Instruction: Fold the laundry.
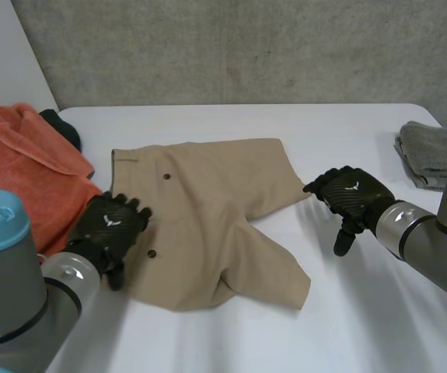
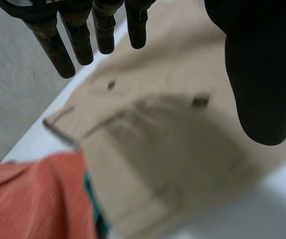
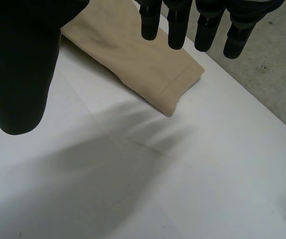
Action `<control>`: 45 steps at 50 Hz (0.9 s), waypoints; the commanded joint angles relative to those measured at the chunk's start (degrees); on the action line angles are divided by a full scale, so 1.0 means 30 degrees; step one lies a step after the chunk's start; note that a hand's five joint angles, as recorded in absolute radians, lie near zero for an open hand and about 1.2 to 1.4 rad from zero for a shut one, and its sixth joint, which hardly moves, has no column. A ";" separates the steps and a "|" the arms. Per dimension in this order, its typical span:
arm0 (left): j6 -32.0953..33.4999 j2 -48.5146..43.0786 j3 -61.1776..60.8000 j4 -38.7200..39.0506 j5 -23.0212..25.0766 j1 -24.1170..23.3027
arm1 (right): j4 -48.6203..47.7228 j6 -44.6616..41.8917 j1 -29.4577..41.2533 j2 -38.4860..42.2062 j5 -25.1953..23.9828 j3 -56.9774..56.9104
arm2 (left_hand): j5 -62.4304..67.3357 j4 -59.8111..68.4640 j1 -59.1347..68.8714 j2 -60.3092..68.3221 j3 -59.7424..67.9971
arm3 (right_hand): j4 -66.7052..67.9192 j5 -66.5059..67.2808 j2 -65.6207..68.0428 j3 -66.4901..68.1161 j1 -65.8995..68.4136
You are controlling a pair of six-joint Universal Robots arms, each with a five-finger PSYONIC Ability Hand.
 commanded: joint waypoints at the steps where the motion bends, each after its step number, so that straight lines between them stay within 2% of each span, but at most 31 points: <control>1: 0.3056 -0.1938 -0.1387 0.2636 0.1231 0.2908 | -0.0150 -0.0201 -0.0071 0.0167 0.0205 0.0157 | 0.1578 0.1925 0.2021 0.1882 0.1829 | -0.0561 -0.0900 -0.0572 -0.0567 -0.0814; 6: 0.3876 -0.3431 -0.1710 0.5709 0.3017 0.4491 | -0.0150 -0.0348 -0.0042 0.0313 0.0292 0.0157 | 0.5779 0.6126 0.6222 0.6083 0.6030 | -0.0561 -0.0900 -0.0572 -0.0567 -0.0814; 8: 0.3965 -0.3755 -0.1652 0.6359 0.3342 0.4610 | -0.0180 -0.0348 -0.0013 0.0343 0.0351 0.0157 | 0.6345 0.6692 0.6788 0.6650 0.6596 | -0.0561 -0.0900 -0.0572 -0.0567 -0.0814; 10: 0.3965 -0.4078 -0.1593 0.7121 0.3490 0.4669 | -0.0209 -0.0348 -0.0013 0.0343 0.0380 0.0187 | 0.9083 0.9430 0.9526 0.9387 0.9334 | -0.0561 -0.0900 -0.0572 -0.0567 -0.0814; 12: 0.4024 -0.4196 -0.1535 0.7619 0.3490 0.4640 | -0.0238 -0.0348 -0.0013 0.0343 0.0439 0.0216 | 1.3444 1.3791 1.3887 1.3748 1.3695 | -0.0561 -0.0900 -0.0572 -0.0567 -0.0814; 13: 0.4053 -0.4196 -0.1390 0.8114 0.3432 0.4582 | -0.0296 -0.0348 -0.0042 0.0343 0.0497 0.0216 | 1.9298 1.9645 1.9741 1.9602 1.9549 | -0.0561 -0.0900 -0.0572 -0.0567 -0.0814; 14: 0.3995 -0.4167 -0.1272 0.8438 0.3344 0.4552 | -0.0297 -0.0348 -0.0042 0.0314 0.0555 0.0216 | 2.2243 2.2590 2.2686 2.2547 2.2494 | -0.0561 -0.0900 -0.0572 -0.0567 -0.0814; 19: 0.3703 -0.3524 -0.0365 1.0313 0.2116 0.3997 | -0.0531 -0.0378 -0.0130 0.0284 0.0703 0.0245 | 2.2435 2.2782 2.2878 2.2739 2.2686 | -0.0561 -0.0900 -0.0572 -0.0567 -0.0814; 24: 0.2535 -0.1128 0.2469 1.2246 0.0331 0.2096 | -0.0677 -0.0319 -0.0130 0.0138 0.0732 0.0245 | 2.2435 2.2782 2.2878 2.2739 2.2686 | -0.0561 -0.0900 -0.0572 -0.0567 -0.0814; 28: 0.1012 -0.0068 0.6038 1.2368 -0.0346 0.0720 | -0.0707 -0.0290 -0.0217 -0.0037 0.0732 0.0304 | 2.2435 2.2782 2.2878 2.2739 2.2686 | -0.0561 -0.0900 -0.0572 -0.0567 -0.0814; 31: 0.0335 -0.0445 0.8477 1.1726 -0.0348 -0.0279 | -0.0765 -0.0231 -0.0364 -0.0155 0.0761 0.0333 | 2.2435 2.2782 2.2878 2.2739 2.2686 | -0.0561 -0.0900 -0.0572 -0.0567 -0.0814; 36: -0.0778 -0.2811 1.3395 0.8364 0.0411 -0.2619 | -0.1145 0.0265 -0.1006 -0.0447 0.0907 0.0275 | 2.2435 2.2782 2.2878 2.2739 2.2686 | -0.0561 -0.0900 -0.0572 -0.0567 -0.0814; 39: -0.1306 -0.3958 1.4371 0.7098 0.0998 -0.3706 | -0.1322 0.0676 -0.1417 -0.0536 0.0995 0.0187 | 2.2435 2.2782 2.2878 2.2739 2.2686 | -0.0561 -0.0900 -0.0572 -0.0567 -0.0814; 43: -0.2419 -0.5570 1.4404 0.6011 0.2695 -0.5581 | -0.1498 0.1350 -0.2179 -0.0565 0.1171 -0.0106 | 2.2435 2.2782 2.2878 2.2739 2.2686 | -0.0561 -0.0900 -0.0572 -0.0567 -0.0814; 44: -0.2827 -0.6153 1.4026 0.6010 0.3569 -0.6339 | -0.1556 0.1612 -0.2500 -0.0536 0.1258 -0.0251 | 2.1719 2.2066 2.2162 2.2023 2.1970 | -0.0561 -0.0900 -0.0572 -0.0567 -0.0814; 45: -0.3005 -0.6478 1.3819 0.6039 0.3984 -0.6753 | -0.1557 0.1731 -0.2648 -0.0507 0.1317 -0.0369 | 1.8492 1.8839 1.8936 1.8797 1.8743 | -0.0561 -0.0900 -0.0572 -0.0567 -0.0814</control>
